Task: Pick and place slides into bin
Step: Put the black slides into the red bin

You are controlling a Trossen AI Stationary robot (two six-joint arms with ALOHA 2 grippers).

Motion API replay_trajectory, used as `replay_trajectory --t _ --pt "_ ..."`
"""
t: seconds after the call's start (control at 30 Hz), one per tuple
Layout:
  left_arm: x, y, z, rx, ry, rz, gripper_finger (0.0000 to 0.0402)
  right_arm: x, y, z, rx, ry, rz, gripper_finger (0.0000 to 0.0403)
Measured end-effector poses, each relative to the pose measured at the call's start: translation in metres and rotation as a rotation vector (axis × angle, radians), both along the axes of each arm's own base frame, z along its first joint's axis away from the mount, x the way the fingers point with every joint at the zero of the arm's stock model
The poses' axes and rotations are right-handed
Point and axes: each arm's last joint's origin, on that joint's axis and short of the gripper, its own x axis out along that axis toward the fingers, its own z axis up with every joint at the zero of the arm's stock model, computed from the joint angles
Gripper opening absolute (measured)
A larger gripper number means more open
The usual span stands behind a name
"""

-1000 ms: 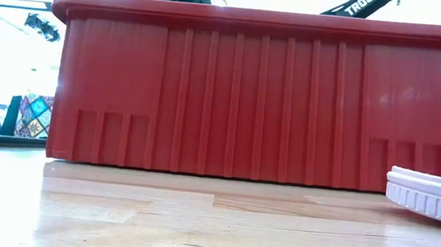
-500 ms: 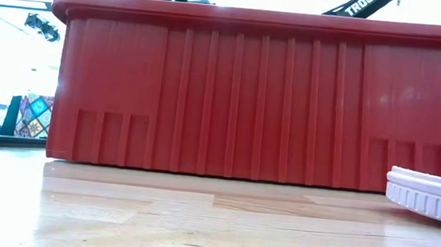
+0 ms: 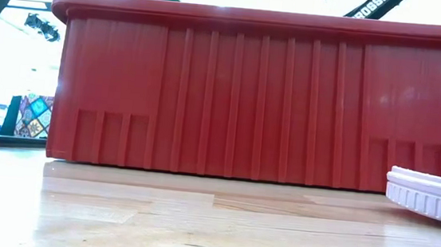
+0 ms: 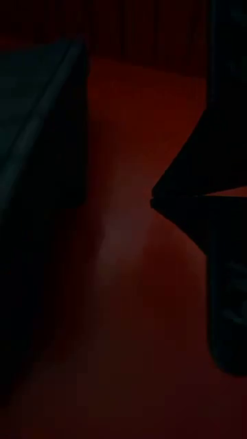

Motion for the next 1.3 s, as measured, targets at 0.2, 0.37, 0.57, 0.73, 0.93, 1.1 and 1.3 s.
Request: replay_trajectory --t 0.2,0.37,0.57,0.73,0.93,1.1,1.3 --pt "0.013 0.009 -0.022 -0.045 -0.059 0.015 0.0017 0.007 -0.001 0.003 0.000 -0.066 0.019 0.0322" --pt "0.019 0.015 -0.018 -0.024 -0.141 0.067 0.0009 0.012 0.001 0.005 -0.002 -0.089 0.029 0.0322" --pt "0.019 0.029 -0.014 0.017 -0.177 0.191 0.0010 0.014 0.007 0.007 0.007 -0.092 0.053 0.0322" --pt "0.012 0.041 -0.016 0.033 -0.146 0.250 0.0020 0.011 0.009 0.017 -0.022 -0.097 0.063 0.0322" --pt "0.001 0.045 -0.016 0.009 -0.069 0.266 0.0006 0.000 0.003 0.019 -0.046 -0.020 0.013 0.0322" --pt "-0.005 0.026 -0.002 0.003 -0.024 0.119 0.0010 -0.003 -0.001 0.020 -0.038 -0.025 0.004 0.0322" --pt "0.012 -0.007 0.003 -0.013 -0.118 -0.058 0.0019 0.000 -0.004 0.008 -0.073 -0.038 0.053 0.0322"
